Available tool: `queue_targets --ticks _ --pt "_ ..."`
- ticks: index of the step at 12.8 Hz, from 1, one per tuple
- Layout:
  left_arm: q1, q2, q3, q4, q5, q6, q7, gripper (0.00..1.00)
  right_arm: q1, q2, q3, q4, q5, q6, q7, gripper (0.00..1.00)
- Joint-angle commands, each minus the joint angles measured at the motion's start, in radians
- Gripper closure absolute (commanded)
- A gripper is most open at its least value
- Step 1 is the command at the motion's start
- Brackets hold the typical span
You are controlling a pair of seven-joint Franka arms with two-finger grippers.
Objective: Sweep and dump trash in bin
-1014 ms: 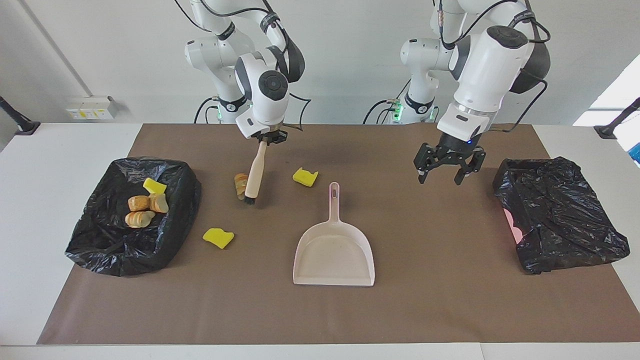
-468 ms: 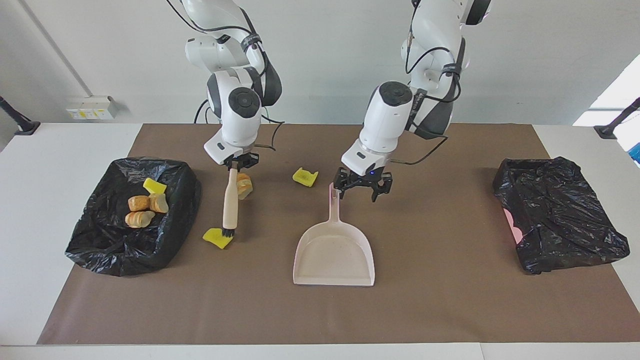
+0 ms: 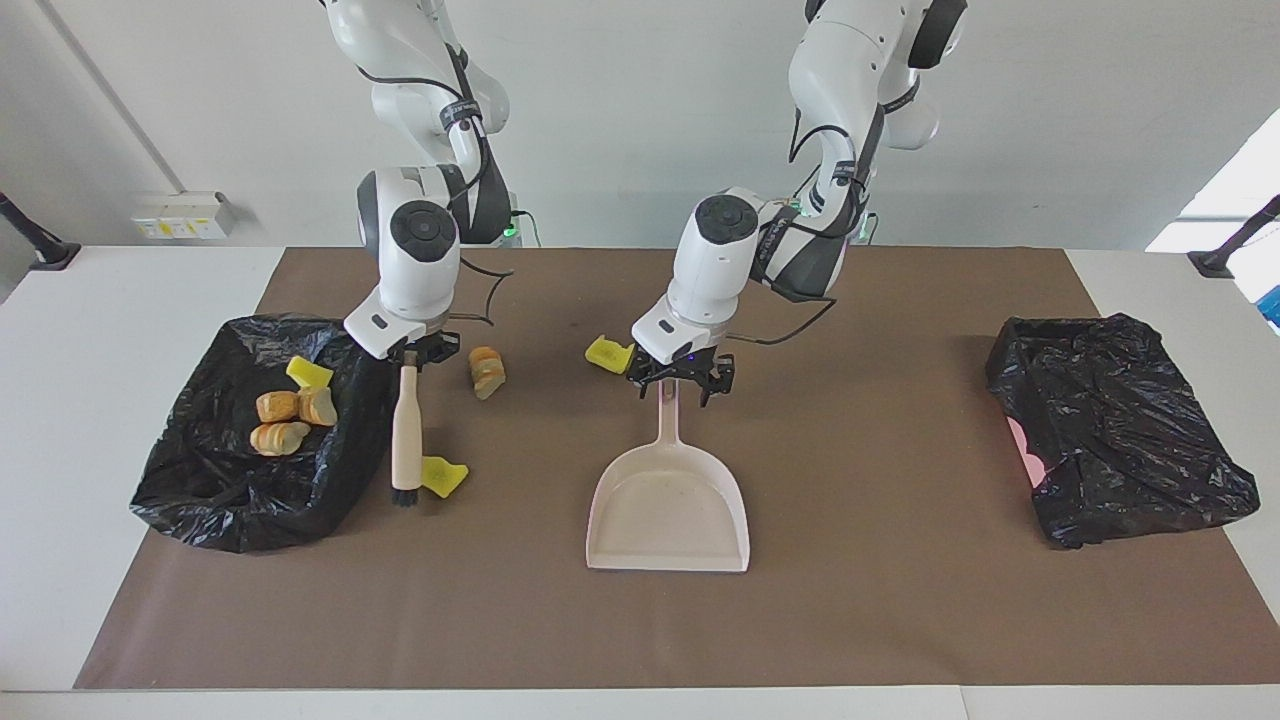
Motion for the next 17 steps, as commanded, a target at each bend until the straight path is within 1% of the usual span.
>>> queue_targets --ticks 1,2,3,4,5,6,7,8,9,10,11,13,14,15,17 --pt "-0.022 0.003 0.018 0.002 0.015 0.016 -0.004 0.0 -0.027 0.037 0.017 0.004 -0.04 0.033 -0.021 1.0" --pt "-0.023 0.003 0.018 0.001 0.015 0.013 -0.002 0.0 -0.03 0.038 0.02 0.003 -0.04 0.021 -0.03 1.0" --pt "-0.023 0.003 0.018 -0.004 0.015 0.01 -0.001 0.04 -0.018 0.032 0.021 -0.005 -0.037 0.012 -0.041 1.0" --pt "-0.023 0.003 0.018 -0.005 0.015 0.001 0.001 0.24 -0.012 0.028 0.023 -0.011 -0.022 0.001 -0.072 1.0" --pt "-0.023 0.003 0.016 -0.005 0.015 -0.005 0.002 0.53 -0.012 0.026 0.026 -0.014 0.003 -0.014 -0.125 1.0" --pt "-0.023 0.003 0.016 -0.007 0.014 -0.021 0.004 0.82 -0.012 0.026 0.026 -0.014 0.064 -0.02 -0.211 1.0" --pt "-0.022 0.003 0.016 -0.004 0.014 -0.024 0.007 0.96 -0.013 0.025 0.024 -0.014 0.13 -0.022 -0.304 1.0" --pt "-0.02 0.003 0.018 -0.002 0.017 -0.03 0.01 1.0 -0.013 0.025 0.024 -0.016 0.171 -0.031 -0.396 1.0" --pt "-0.017 -0.001 0.019 -0.002 0.032 -0.038 0.033 1.0 -0.012 0.025 0.026 -0.014 0.187 -0.037 -0.47 1.0" --pt "-0.005 -0.013 0.019 -0.004 0.067 -0.051 0.098 1.0 -0.012 0.025 0.026 -0.014 0.193 -0.037 -0.536 1.0" --pt "0.006 -0.026 0.027 0.001 0.072 -0.07 0.196 1.0 -0.01 0.025 0.029 -0.014 0.218 -0.039 -0.59 1.0" --pt "0.068 -0.073 0.027 0.001 0.072 -0.119 0.356 1.0 0.006 0.02 0.03 -0.014 0.308 -0.072 -0.711 1.0" --pt "0.085 -0.095 0.027 0.002 0.072 -0.149 0.471 1.0 0.017 0.008 0.03 -0.022 0.343 -0.085 -0.766 1.0" --pt "0.107 -0.114 0.027 0.002 0.072 -0.191 0.58 1.0 0.034 0.005 0.03 -0.025 0.363 -0.103 -0.824 1.0" --pt "0.151 -0.162 0.029 -0.005 0.074 -0.283 0.739 1.0 0.051 -0.006 0.032 -0.025 0.385 -0.137 -0.911 1.0"
